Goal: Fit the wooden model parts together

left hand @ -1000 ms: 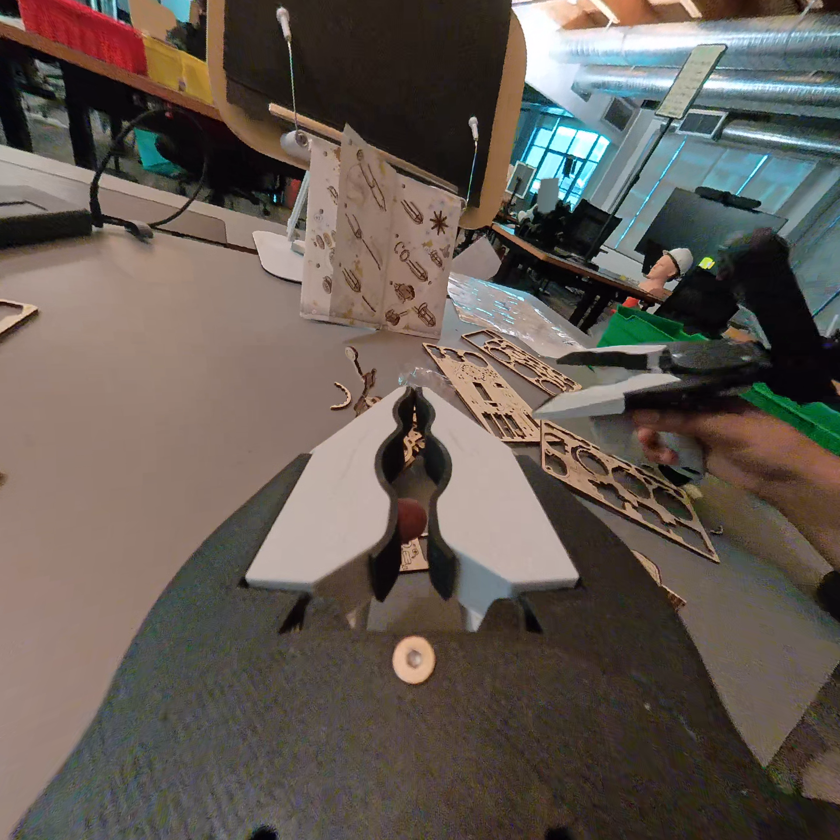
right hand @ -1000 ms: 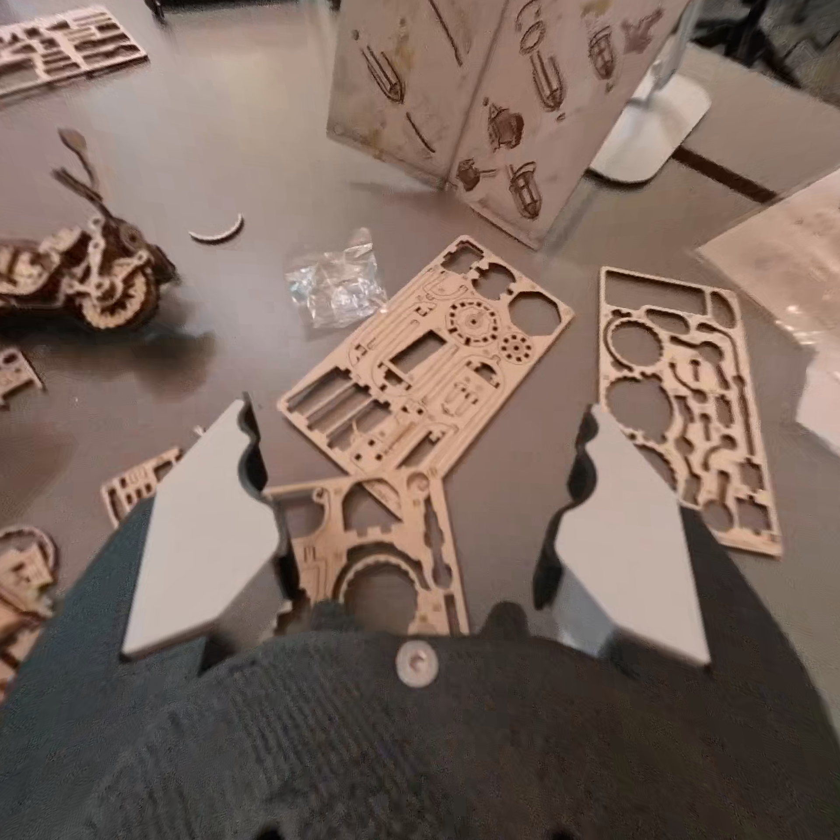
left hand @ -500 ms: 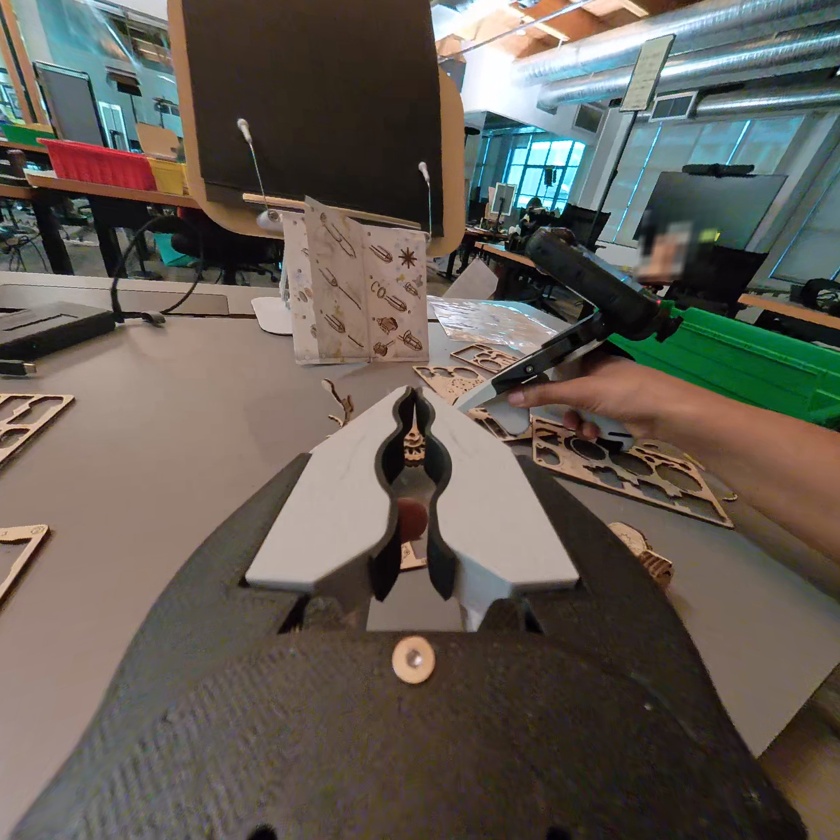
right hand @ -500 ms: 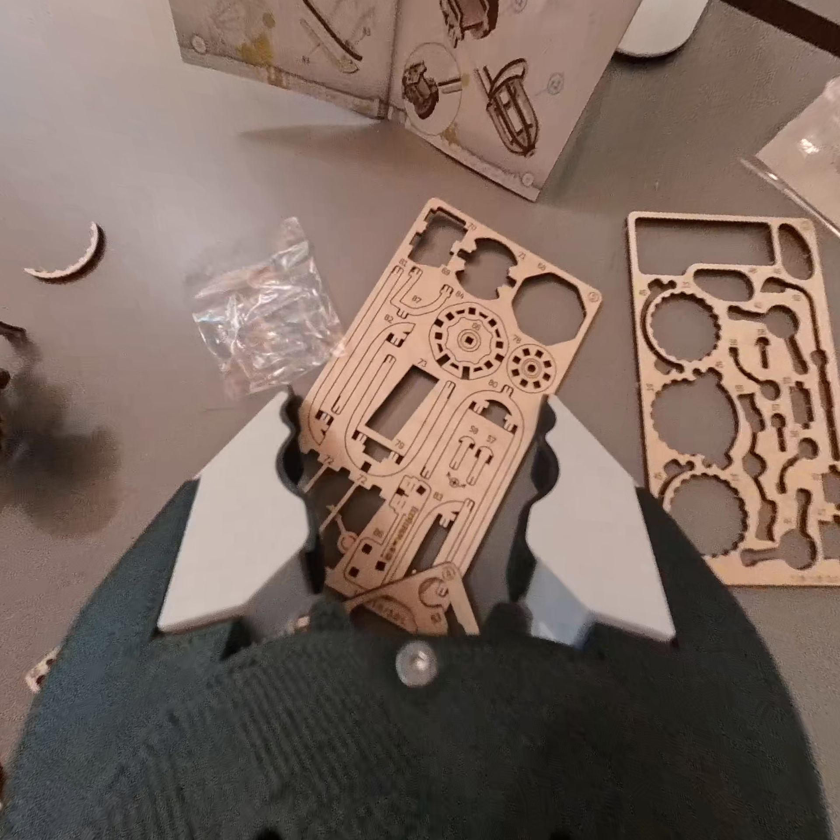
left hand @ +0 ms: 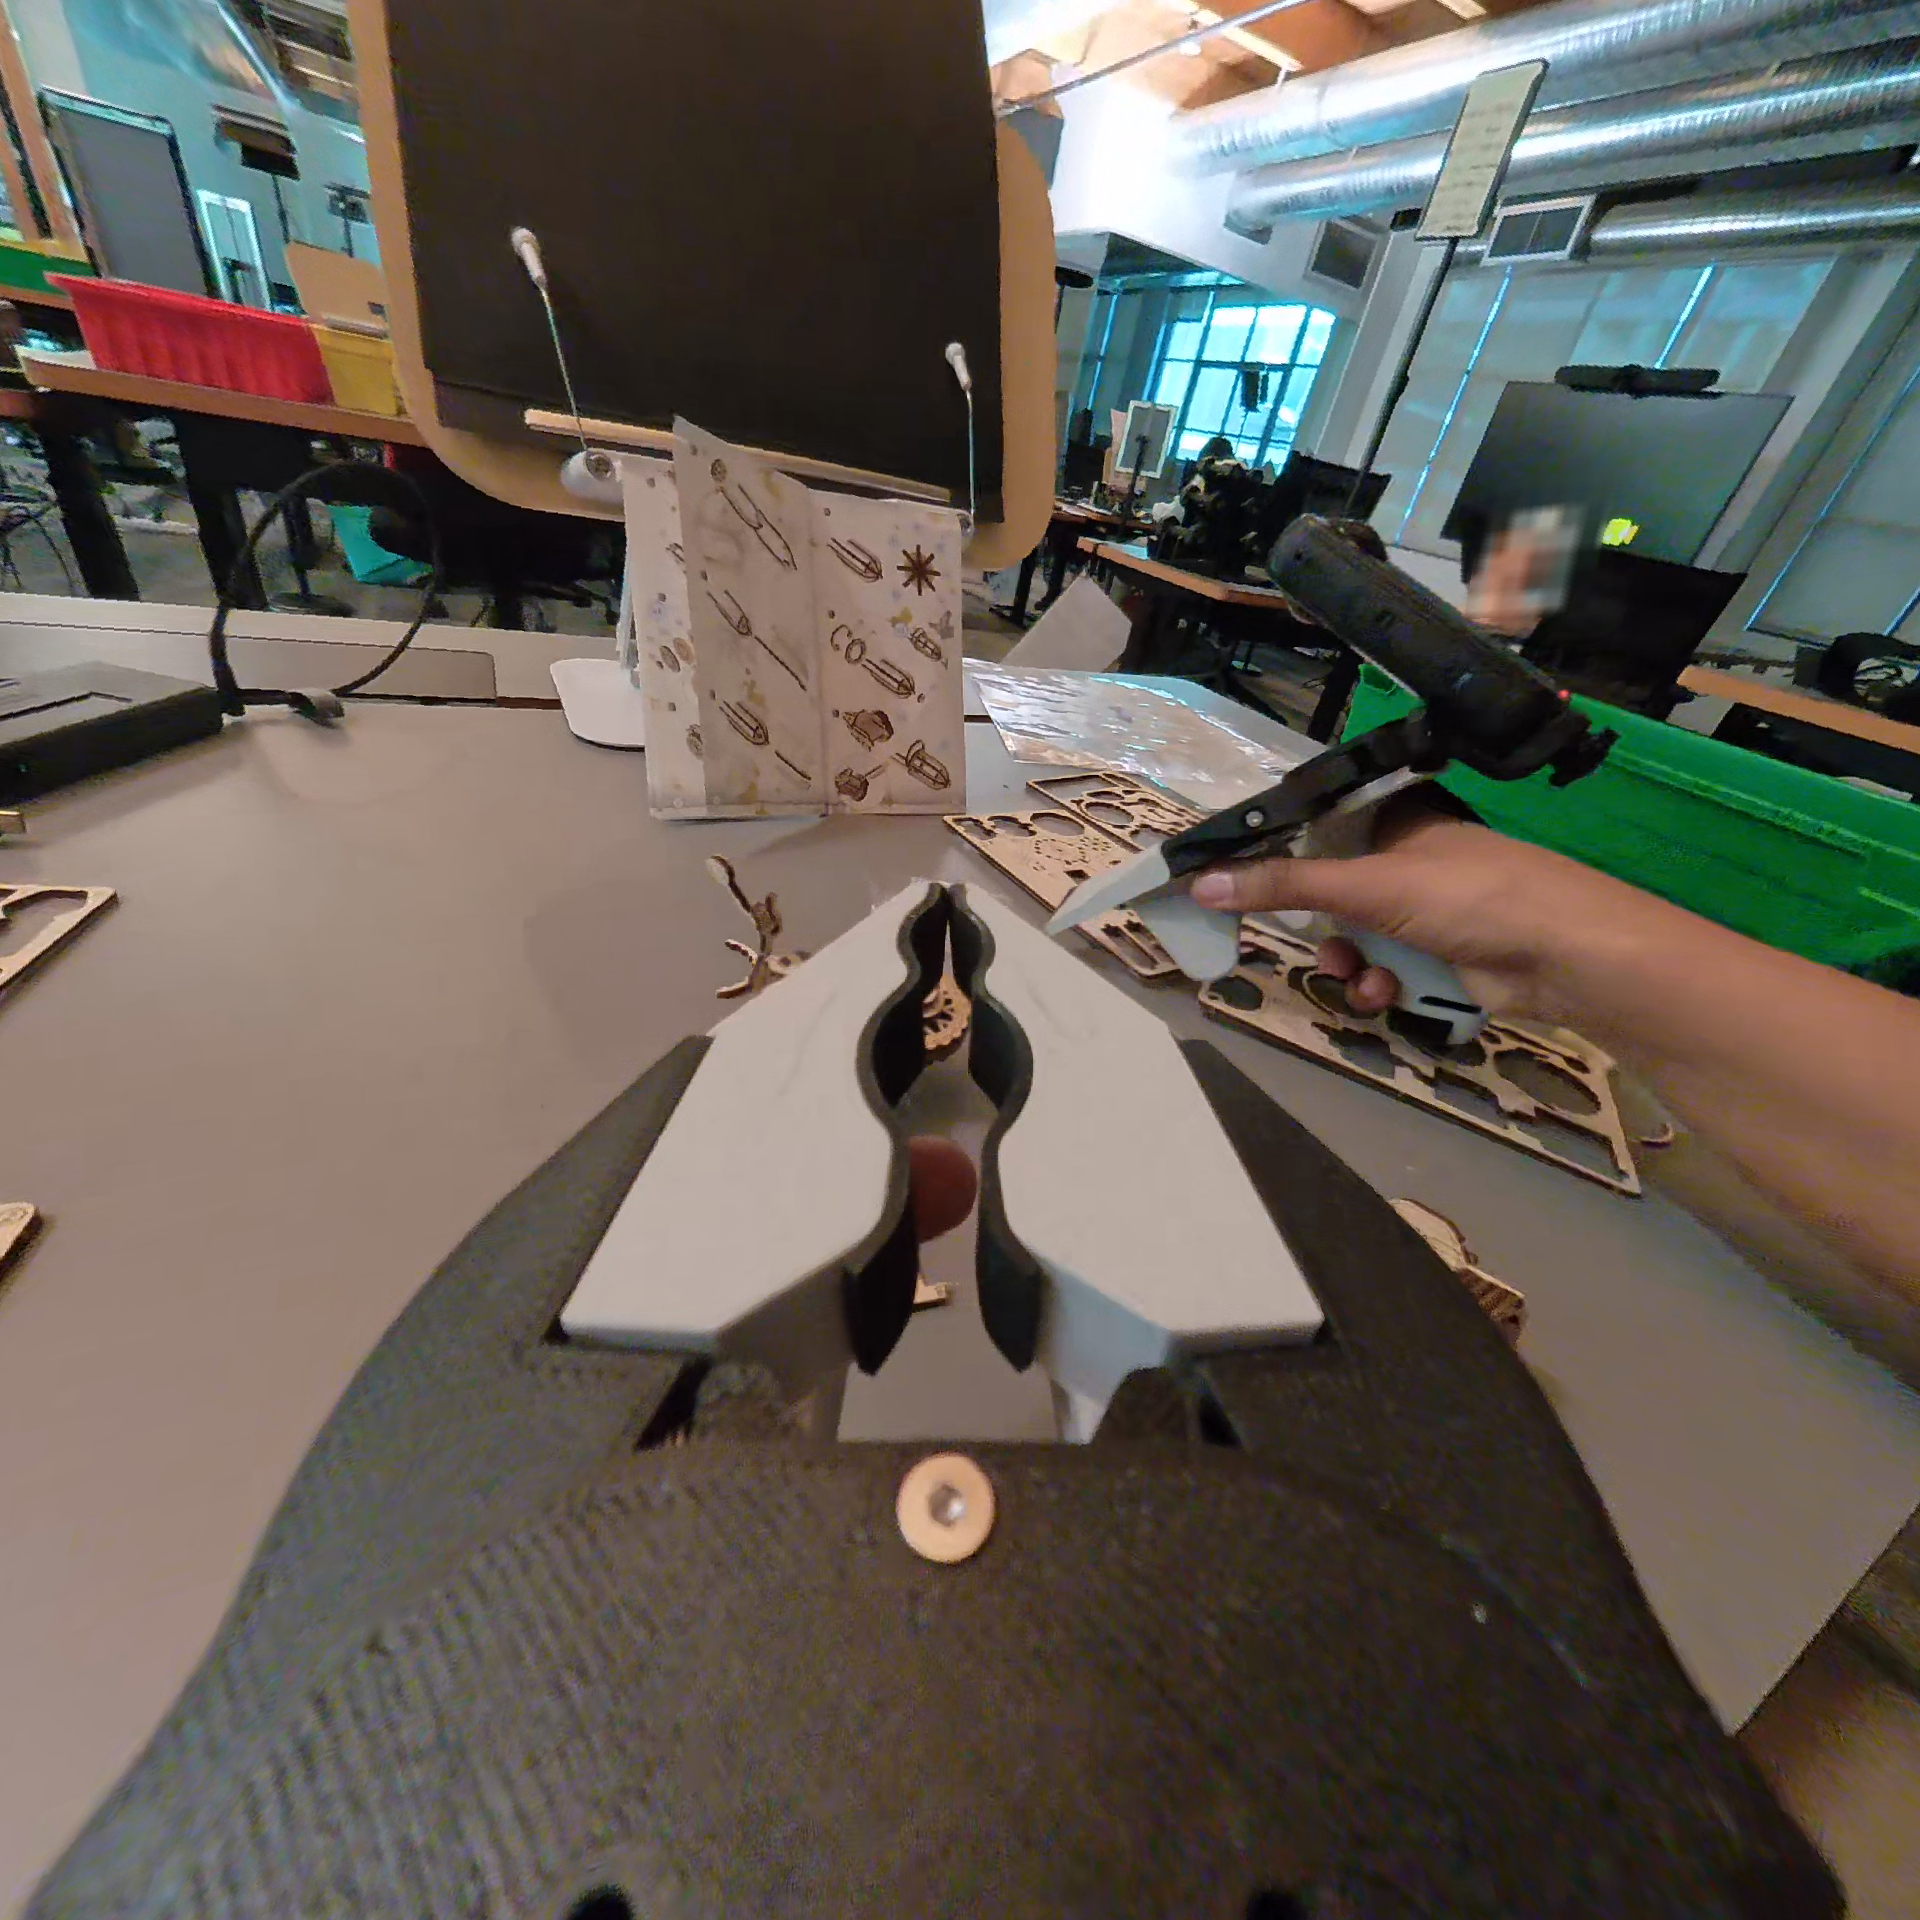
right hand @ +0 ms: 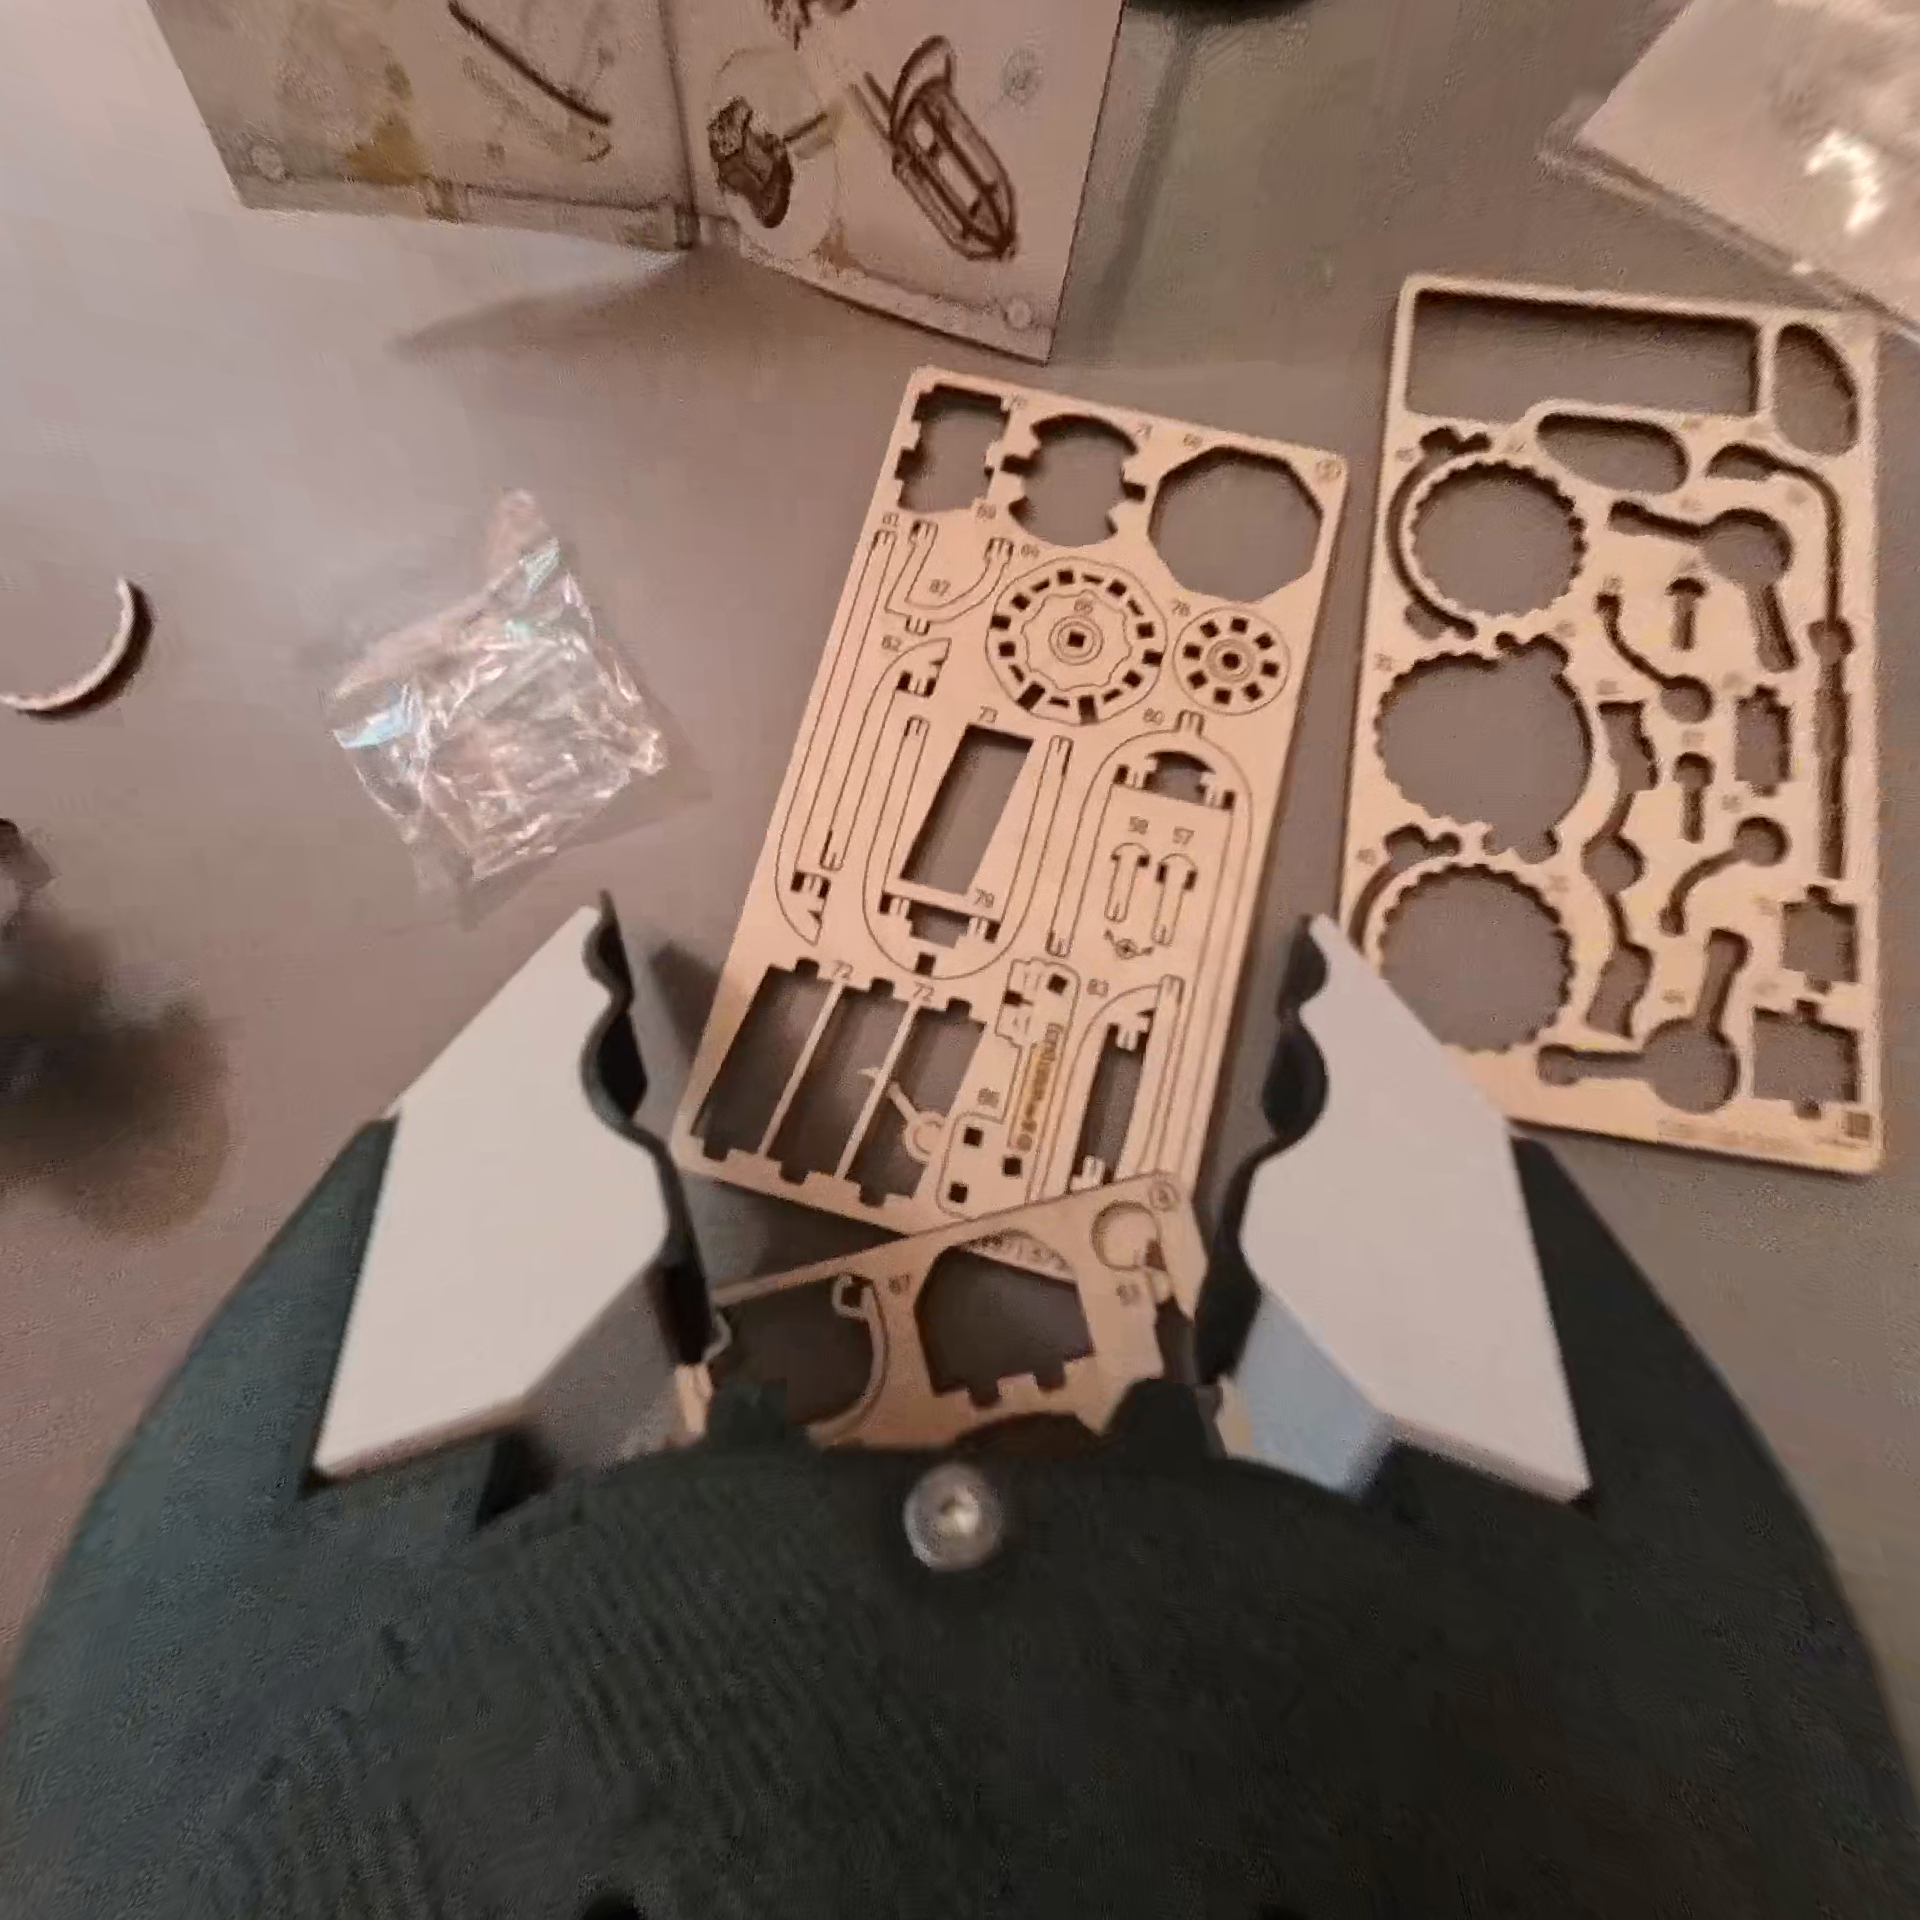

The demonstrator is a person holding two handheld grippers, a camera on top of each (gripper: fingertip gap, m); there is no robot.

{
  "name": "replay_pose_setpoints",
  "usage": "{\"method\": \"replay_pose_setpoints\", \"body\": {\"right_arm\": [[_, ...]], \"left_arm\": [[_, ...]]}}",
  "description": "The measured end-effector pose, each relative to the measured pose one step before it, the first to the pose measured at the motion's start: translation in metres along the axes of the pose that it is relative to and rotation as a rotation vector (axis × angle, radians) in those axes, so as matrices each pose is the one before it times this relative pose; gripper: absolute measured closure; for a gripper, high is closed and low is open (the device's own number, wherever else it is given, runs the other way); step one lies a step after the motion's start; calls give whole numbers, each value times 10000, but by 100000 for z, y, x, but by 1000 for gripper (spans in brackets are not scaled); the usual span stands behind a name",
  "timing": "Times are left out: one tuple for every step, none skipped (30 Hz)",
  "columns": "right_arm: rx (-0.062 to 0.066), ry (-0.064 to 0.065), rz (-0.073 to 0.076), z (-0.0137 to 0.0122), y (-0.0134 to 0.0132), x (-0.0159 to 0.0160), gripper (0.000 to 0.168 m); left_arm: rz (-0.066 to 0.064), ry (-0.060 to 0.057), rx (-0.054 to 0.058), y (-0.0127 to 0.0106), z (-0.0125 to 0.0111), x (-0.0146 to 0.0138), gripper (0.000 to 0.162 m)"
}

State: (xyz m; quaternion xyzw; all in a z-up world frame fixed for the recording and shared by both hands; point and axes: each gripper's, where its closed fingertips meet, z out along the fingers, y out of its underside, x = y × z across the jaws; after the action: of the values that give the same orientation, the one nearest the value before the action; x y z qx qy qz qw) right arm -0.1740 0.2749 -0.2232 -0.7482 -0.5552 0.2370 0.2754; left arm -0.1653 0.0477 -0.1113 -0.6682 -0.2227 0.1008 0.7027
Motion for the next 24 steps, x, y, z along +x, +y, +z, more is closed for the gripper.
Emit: {"method": "replay_pose_setpoints", "body": {"right_arm": [[33, 233, -214, 274, -76, 24, 49], [-17, 45, -292, 158, -107, -278, 55], [-17, -123, -99, 10, -179, -342, 63], [-33, -117, -99, -25, -101, -202, 72], [-48, -27, -37, 20, -7, 30, 72], [48, -34, -12, 47, -52, 43, 72], [66, -42, -46, 49, -66, 29, 72], [78, -66, -55, 67, -109, -15, 72], [96, -59, -51, 90, -130, 11, 73], [105, -36, -52, 14, -187, 28, 73], [200, -45, -57, -157, -410, 19, 72], [310, -69, -42, -322, -642, -25, 73], [329, -84, -67, -409, -791, -63, 73], [358, -121, -115, -472, -878, -157, 73], [395, -154, -91, -561, -931, -257, 73], [444, -298, -75, -604, -982, -479, 73], [485, -365, -29, -666, -1000, -554, 73], [550, -389, -21, -695, -1053, -620, 73], [645, -429, -65, -705, -1129, -712, 73], [546, -348, -83, -631, -921, -638, 73], [240, -335, -133, -460, -462, -567, 73], [233, -338, -184, -430, -384, -509, 73], [359, -297, -215, -462, -517, -477, 73], [270, -316, -171, -402, -400, -554, 73]], "left_arm": [[103, 37, -35, 77, 38, 187, 162], [152, 15, -21, 38, -5, 144, 162], [195, -13, 0, -5, -16, 85, 162], [211, -26, 9, -4, -29, 44, 162], [188, -21, -1, 21, -27, 25, 162], [135, -13, -11, 35, -12, 6, 162], [54, -4, -4, 39, -12, -6, 162], [-21, 14, 0, 16, -13, -8, 162], [-71, 23, 1, 11, -26, -22, 162], [-102, 23, 14, -23, -53, -39, 162], [-127, 9, 35, -77, -79, -71, 162], [-150, -6, 48, -122, -83, -113, 162], [-178, 2, 55, -128, -69, -100, 162], [-216, 35, 49, -101, -43, -71, 162], [-248, 80, 21, -49, -6, 7, 162], [-274, 79, -1, 13, 24, 7, 162], [-276, 42, -22, 50, 66, -28, 162], [-231, 62, -48, 107, 79, 32, 162], [-141, 142, -77, 170, 91, 215, 162], [-81, 185, -123, 274, 138, 334, 157], [-44, 261, -185, 397, 181, 503, 149], [-61, 309, -210, 418, 192, 619, 139], [-104, 286, -165, 273, 232, 596, 130], [-144, 185, -22, 6, 305, 439, 124]]}}
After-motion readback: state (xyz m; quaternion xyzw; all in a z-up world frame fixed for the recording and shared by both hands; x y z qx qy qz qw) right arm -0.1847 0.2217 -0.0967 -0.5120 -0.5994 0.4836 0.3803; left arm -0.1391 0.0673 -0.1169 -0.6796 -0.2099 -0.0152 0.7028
